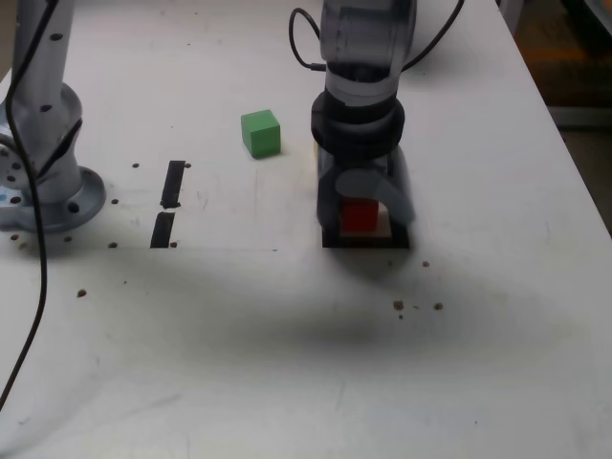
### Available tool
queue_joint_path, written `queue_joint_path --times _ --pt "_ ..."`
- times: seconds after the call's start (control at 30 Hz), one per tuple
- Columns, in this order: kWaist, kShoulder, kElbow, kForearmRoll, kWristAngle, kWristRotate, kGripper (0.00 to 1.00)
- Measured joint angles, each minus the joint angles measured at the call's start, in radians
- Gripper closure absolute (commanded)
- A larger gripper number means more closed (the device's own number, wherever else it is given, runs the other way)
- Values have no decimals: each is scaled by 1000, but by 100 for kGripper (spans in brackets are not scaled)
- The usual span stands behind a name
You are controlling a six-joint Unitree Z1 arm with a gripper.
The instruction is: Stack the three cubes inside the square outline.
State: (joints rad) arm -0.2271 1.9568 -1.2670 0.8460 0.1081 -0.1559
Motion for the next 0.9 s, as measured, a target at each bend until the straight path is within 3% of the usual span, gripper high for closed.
queue_joint_path --times 0.27,0.53,0.9 --pt "0 -1 7 -36 14 2 16" --pt "0 -56 79 -11 10 -52 13" --pt "6 -224 80 118 84 -96 3"
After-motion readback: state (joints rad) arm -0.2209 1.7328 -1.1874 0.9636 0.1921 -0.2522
